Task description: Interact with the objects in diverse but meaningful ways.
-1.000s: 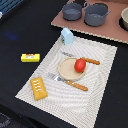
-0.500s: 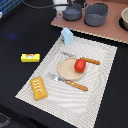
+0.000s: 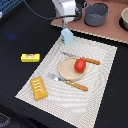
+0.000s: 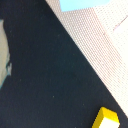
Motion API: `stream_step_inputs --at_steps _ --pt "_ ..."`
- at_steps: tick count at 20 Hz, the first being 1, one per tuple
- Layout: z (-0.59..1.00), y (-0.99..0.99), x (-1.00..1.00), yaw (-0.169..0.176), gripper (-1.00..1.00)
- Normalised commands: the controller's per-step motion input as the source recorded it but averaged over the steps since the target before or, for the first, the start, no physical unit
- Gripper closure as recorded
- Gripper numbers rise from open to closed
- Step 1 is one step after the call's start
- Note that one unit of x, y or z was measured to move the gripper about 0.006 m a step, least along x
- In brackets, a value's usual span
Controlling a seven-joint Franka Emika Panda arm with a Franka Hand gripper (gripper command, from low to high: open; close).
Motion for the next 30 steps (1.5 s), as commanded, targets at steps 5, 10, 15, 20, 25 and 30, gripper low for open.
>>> stream_step_inputs --at_steps 5,10,15,20,25,30 --pt "-0.25 0.0 0.4 0.0 -1.0" --pt "-0.27 0.0 0.21 0.008 -1.0" --pt "-0.28 0.1 0.0 0.049 -1.0" --pt "-0.14 0.3 -0.09 0.095 -1.0" --pt "-0.14 0.27 -0.01 0.095 -1.0" --pt "-0.17 0.1 0.02 0.063 1.0"
